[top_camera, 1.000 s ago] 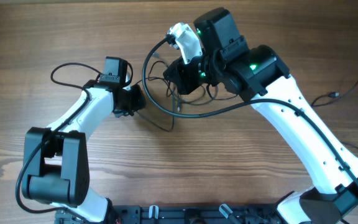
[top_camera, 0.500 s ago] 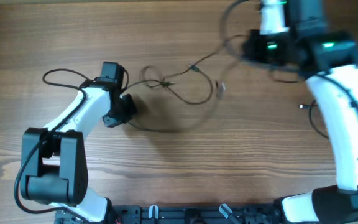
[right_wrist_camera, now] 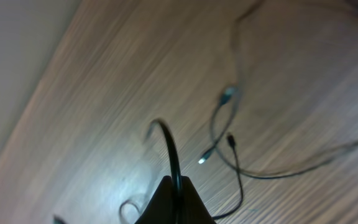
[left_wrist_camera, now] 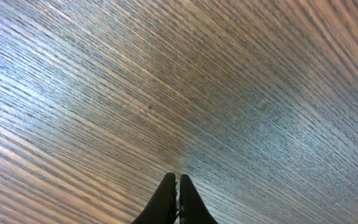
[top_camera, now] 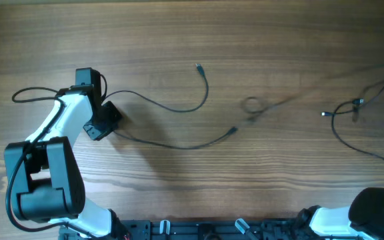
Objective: Untangle cables
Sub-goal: 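Pull the strand up and right with the right gripper, then release the cable and withdraw the right gripper to the right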
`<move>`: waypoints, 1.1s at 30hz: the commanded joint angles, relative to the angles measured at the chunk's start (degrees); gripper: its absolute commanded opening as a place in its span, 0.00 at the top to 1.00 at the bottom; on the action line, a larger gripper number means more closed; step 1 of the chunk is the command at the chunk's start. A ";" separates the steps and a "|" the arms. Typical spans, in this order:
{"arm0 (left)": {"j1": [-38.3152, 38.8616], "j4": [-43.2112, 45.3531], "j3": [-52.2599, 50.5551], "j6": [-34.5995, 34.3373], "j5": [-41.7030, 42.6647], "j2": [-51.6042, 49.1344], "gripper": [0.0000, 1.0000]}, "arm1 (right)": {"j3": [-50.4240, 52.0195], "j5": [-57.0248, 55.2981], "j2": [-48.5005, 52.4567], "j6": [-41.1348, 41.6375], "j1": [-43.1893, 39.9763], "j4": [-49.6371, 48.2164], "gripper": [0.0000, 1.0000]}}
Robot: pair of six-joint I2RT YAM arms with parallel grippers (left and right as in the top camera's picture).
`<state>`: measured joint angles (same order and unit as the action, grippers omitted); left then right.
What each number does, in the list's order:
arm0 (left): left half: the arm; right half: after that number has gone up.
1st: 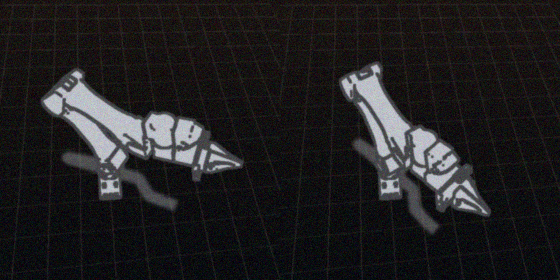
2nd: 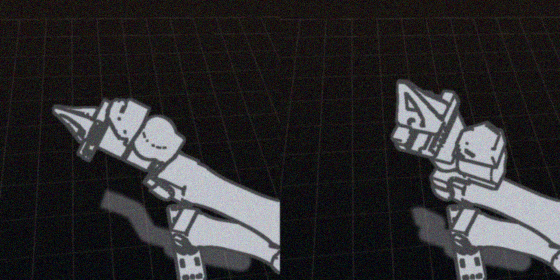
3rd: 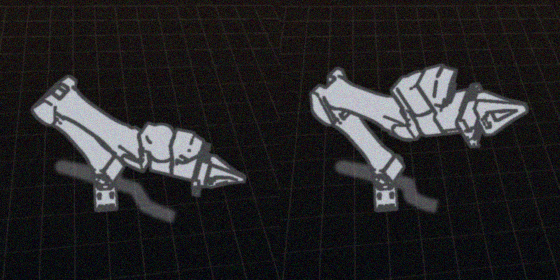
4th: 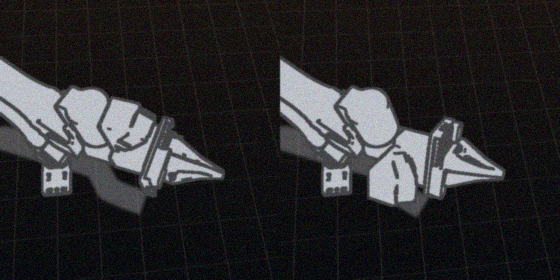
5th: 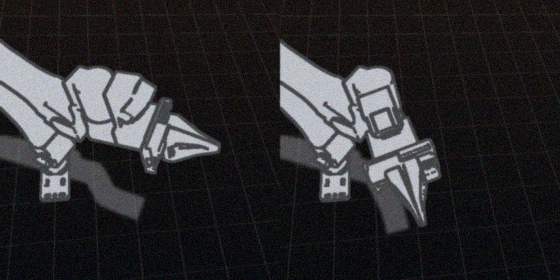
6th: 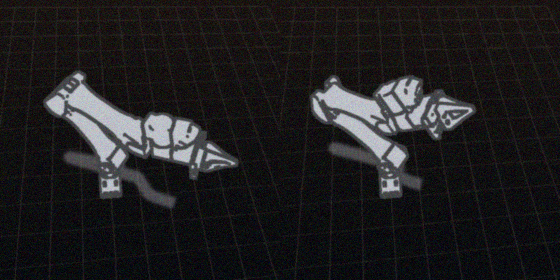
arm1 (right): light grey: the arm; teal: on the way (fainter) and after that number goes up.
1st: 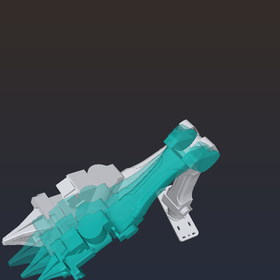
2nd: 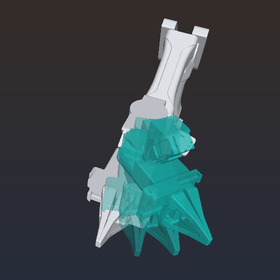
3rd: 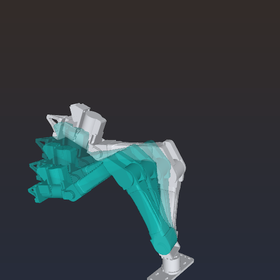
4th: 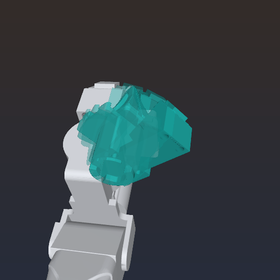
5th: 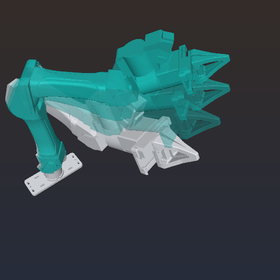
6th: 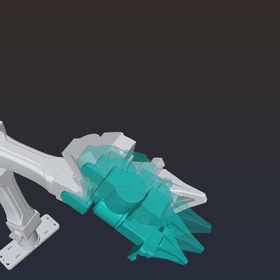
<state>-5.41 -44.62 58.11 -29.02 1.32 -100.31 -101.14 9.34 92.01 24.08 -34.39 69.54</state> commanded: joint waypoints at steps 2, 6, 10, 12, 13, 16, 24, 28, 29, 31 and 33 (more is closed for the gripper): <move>-0.22 0.26 -0.07 -1.46 2.78 -0.63 0.96 | -0.74 -0.44 -1.49 2.73 -4.55 0.22 0.96; -0.11 0.50 -0.04 -1.46 5.31 -0.63 0.96 | -0.72 0.35 -1.49 1.38 -4.28 0.20 0.96; -0.07 0.39 -0.04 -1.44 5.31 -0.63 0.96 | -0.72 5.57 -1.49 1.07 -4.13 0.15 0.96; -0.07 0.44 -0.04 -1.46 5.31 -0.63 0.96 | -0.72 16.00 -1.46 -5.25 -3.50 -1.05 0.96; -0.07 0.50 -0.04 -1.46 5.33 -0.63 0.96 | -0.72 21.20 -1.46 -8.72 -2.89 -1.77 0.96; -0.07 1.20 -0.07 -1.46 6.75 -0.63 0.96 | -0.72 35.80 -1.46 -18.14 1.44 -2.95 0.96; -0.07 1.84 -0.07 -1.44 7.87 -0.66 0.96 | -0.74 26.23 -1.49 -31.08 25.14 -2.71 0.96; -0.07 1.79 -0.04 -1.44 7.87 -0.66 0.96 | -0.92 17.33 -1.55 -31.65 33.09 -4.63 0.96; -0.07 1.86 -0.07 -1.44 7.87 -0.66 0.96 | -0.92 17.18 -1.55 -31.61 33.90 -5.33 0.96; -0.07 2.03 -0.04 -1.44 7.87 -0.63 0.96 | -0.92 17.16 -1.55 -31.58 34.01 -5.86 0.96; -0.07 2.21 -0.04 -1.44 7.87 -0.66 0.96 | -0.92 15.04 -1.55 -31.43 33.88 -6.27 0.96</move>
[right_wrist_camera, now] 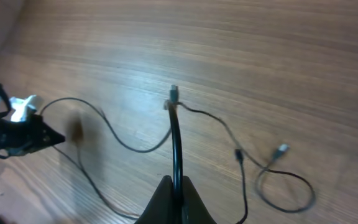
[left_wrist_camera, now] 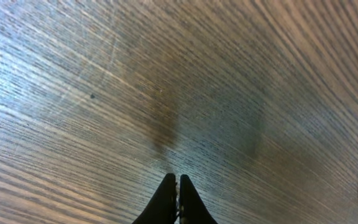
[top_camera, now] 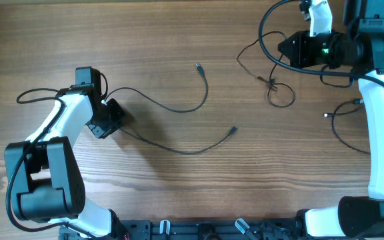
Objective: Untangle cables
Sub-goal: 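Release the cable and withdraw the right gripper to the right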
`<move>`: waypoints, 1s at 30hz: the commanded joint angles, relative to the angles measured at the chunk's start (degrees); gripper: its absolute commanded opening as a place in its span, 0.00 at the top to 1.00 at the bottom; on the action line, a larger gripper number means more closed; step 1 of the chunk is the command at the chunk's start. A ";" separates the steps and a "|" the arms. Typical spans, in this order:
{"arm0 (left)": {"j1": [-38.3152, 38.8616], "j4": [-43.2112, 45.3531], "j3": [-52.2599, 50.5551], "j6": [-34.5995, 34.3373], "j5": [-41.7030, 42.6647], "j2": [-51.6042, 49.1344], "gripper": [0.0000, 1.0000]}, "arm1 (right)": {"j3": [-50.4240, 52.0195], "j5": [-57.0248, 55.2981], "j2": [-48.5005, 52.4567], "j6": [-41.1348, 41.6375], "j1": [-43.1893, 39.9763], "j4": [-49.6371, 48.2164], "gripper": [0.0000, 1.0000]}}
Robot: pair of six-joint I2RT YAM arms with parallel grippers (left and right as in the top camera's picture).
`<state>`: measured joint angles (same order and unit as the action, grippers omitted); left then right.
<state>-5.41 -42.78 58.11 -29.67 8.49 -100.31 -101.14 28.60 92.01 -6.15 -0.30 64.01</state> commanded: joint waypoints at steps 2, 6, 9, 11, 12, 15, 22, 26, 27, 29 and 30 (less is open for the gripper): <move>-0.07 0.50 -0.04 -0.79 0.70 -0.66 0.96 | -0.92 -12.76 -1.55 2.27 -0.52 -2.16 0.96; -0.07 0.31 -0.04 -0.79 0.70 -0.66 0.96 | -1.97 -41.03 -1.73 16.15 -3.45 -7.10 0.96; -0.07 -0.35 -0.07 -0.79 0.70 -0.63 0.96 | -4.90 -52.94 -2.47 20.17 -7.48 -10.43 0.96; -0.07 -0.35 -0.07 -0.79 0.70 -0.66 0.96 | -7.17 -53.20 -3.67 20.11 -10.58 -13.40 0.96; -0.07 -0.35 -0.07 -0.79 0.70 -0.66 0.96 | -8.07 -53.22 -4.22 20.17 -11.82 -14.56 0.96; -0.07 -0.33 -0.07 -0.79 0.70 -0.66 0.96 | -10.14 -52.81 -6.23 21.35 -15.74 -17.88 0.96; -0.07 -0.35 -0.07 -0.79 0.72 -0.66 0.96 | -10.16 -51.25 -6.21 27.32 -22.27 -15.56 0.96; -0.07 -0.37 -0.07 -0.79 0.72 -0.63 0.96 | -10.14 -51.04 -2.51 27.74 -23.08 -9.35 0.96; -0.07 -0.39 -0.07 -0.79 0.72 -0.66 0.96 | -10.14 -50.86 -1.73 28.79 -23.08 -8.17 0.96; -0.07 -0.55 -0.07 -0.79 0.72 -0.66 0.96 | -10.14 -48.28 0.09 30.18 -23.10 -6.27 0.96; -0.07 -0.61 -0.07 -0.79 0.72 -0.66 0.96 | -10.14 -46.51 0.85 30.34 -23.21 -5.68 0.96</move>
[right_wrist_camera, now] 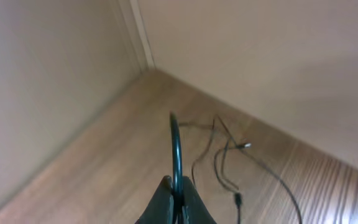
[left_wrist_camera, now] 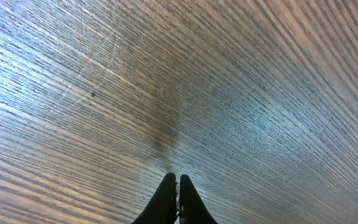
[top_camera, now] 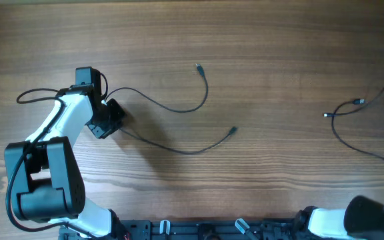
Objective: Untangle cables
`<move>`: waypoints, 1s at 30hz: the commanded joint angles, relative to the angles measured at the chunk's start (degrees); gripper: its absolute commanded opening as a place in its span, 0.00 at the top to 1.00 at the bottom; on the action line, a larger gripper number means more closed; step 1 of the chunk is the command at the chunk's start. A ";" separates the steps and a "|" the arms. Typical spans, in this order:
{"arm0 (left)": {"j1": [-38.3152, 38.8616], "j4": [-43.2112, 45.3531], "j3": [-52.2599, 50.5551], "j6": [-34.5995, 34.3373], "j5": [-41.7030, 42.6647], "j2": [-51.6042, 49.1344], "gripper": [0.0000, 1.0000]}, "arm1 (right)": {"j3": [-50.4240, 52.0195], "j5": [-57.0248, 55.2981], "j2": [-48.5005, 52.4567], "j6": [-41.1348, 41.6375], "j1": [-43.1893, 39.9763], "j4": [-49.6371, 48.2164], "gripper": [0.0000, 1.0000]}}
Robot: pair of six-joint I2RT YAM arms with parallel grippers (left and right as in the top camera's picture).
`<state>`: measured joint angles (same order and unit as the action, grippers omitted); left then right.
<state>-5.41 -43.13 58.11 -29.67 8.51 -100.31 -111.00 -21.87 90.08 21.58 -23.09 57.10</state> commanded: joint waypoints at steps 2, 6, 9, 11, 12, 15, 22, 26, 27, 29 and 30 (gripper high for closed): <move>-0.07 -0.46 -0.07 -0.79 0.70 -0.66 0.96 | -0.26 9.33 4.52 2.62 -1.16 1.97 0.96; -0.07 -0.48 -0.07 -0.79 0.70 -0.66 0.96 | -0.26 19.32 7.15 3.10 -3.78 2.51 0.96; -0.07 -0.46 -0.07 -0.79 0.70 -0.66 0.96 | -0.20 22.05 8.28 5.57 -6.45 4.35 0.96; -0.07 -0.46 -0.07 -0.79 0.70 -0.63 0.96 | -0.09 22.18 8.92 6.14 -8.50 5.92 0.95; -0.07 -0.44 -0.07 -0.79 0.70 -0.63 0.96 | -0.09 22.10 9.42 7.06 -9.62 6.93 0.96; -0.07 -0.44 -0.07 -0.79 0.70 -0.66 0.96 | 0.02 22.40 11.50 7.06 -12.94 9.90 0.96; -0.07 -0.50 -0.07 -0.79 0.72 -0.63 0.96 | 0.15 33.05 17.07 2.64 -16.02 11.67 0.96; -0.07 -0.92 -0.07 -0.79 0.72 -0.63 0.96 | 0.63 35.78 19.50 2.32 -16.22 11.54 0.96; -0.07 -0.92 -0.07 -0.79 0.72 -0.66 0.96 | 0.66 36.98 20.00 1.70 -16.22 11.43 0.96; -0.07 -0.85 -0.07 -0.81 0.72 -0.66 0.96 | 0.68 42.99 20.94 -3.91 -16.20 10.36 0.96; -0.07 -0.85 -0.07 -0.81 0.72 -0.66 0.96 | 0.68 49.20 21.53 -9.92 -16.22 9.57 0.96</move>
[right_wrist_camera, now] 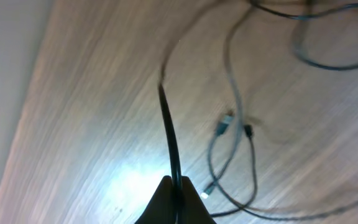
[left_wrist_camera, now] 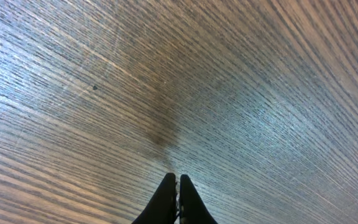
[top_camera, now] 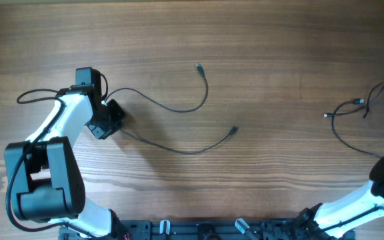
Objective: Untangle cables
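A thin dark cable (top_camera: pixel 179 111) lies left of centre in two strands that meet at my left gripper (top_camera: pixel 103 125); one strand ends at a plug (top_camera: pixel 197 67), the other at a plug (top_camera: pixel 234 130). The left gripper (left_wrist_camera: pixel 178 180) is shut low over the wood, pinching that cable. At the right edge lie other loose cables (top_camera: pixel 360 101) with a light plug (top_camera: pixel 325 115). My right gripper (right_wrist_camera: pixel 178 182) is shut on a dark cable (right_wrist_camera: pixel 166 124) that rises from its fingers; below it lie the loose cables and their plugs (right_wrist_camera: pixel 225 124). It is outside the overhead view.
The wooden table (top_camera: pixel 279 40) carries only the cables. The table's edge and a pale wall (right_wrist_camera: pixel 5 74) show at the left of the right wrist view. The right arm's base stands at the front right corner.
The right wrist view, then high with the walls and table corner below, now looks closely at the cables by the table's edge. The strands at the right edge have shifted slightly. The left gripper has not moved.
First a blurred cable stretched from the table's middle to the right edge. Then my right gripper was over the back right, with a tangled loop lying right of centre. After that the loop was gone from there, and cables lay only at the right edge.
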`<move>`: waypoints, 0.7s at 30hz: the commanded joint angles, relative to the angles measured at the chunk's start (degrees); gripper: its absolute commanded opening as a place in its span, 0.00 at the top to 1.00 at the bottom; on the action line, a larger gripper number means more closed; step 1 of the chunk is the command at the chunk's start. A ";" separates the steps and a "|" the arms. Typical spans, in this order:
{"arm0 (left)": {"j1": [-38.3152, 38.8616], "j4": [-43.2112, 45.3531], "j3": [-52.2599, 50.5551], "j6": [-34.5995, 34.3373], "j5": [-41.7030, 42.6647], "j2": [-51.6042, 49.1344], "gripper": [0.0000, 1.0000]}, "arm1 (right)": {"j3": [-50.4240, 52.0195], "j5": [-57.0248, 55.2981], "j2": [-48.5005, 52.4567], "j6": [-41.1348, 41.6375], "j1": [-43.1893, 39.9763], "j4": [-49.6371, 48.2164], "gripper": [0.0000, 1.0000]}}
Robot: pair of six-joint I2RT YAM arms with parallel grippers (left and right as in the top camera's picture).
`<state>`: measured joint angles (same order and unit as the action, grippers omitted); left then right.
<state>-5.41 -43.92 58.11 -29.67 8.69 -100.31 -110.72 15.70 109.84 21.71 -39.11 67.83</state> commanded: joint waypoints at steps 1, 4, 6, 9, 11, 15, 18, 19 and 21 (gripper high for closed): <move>-0.07 -0.07 -0.07 -0.81 0.55 -0.66 0.96 | 0.39 14.03 2.03 -12.00 -0.20 -1.16 0.96; -0.07 -0.09 -0.07 -0.81 0.55 -0.66 0.96 | 0.39 13.73 2.19 -11.02 -0.46 -1.22 0.96; -0.07 -0.11 -0.07 -0.79 0.66 -0.63 0.96 | 0.39 12.70 2.19 -9.09 -0.96 -1.11 0.96; -0.07 -0.11 -0.07 -0.81 0.92 -0.66 0.96 | 0.39 5.38 2.19 -2.69 -2.60 0.15 0.96; -0.07 -0.11 -0.07 -0.79 0.92 -0.66 0.96 | 0.39 1.77 2.19 1.31 -4.85 1.51 0.96; -0.07 -0.09 -0.07 -0.81 0.92 -0.66 0.96 | 0.39 0.96 2.21 5.14 -8.72 2.38 0.75; -0.07 -0.09 -0.07 -0.81 0.92 -0.66 0.96 | 0.39 0.22 2.21 4.22 -10.10 2.82 0.23; -0.07 -0.09 -0.07 -0.81 0.92 -0.66 0.96 | 0.39 -0.90 2.21 3.32 -10.16 3.45 0.15; -0.07 -0.09 -0.07 -0.81 0.92 -0.63 0.96 | 0.39 -3.43 2.23 3.50 -10.14 4.83 0.07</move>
<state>-5.41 -43.92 58.11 -29.67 8.91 -100.31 -110.72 16.03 110.80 25.08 -49.65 71.70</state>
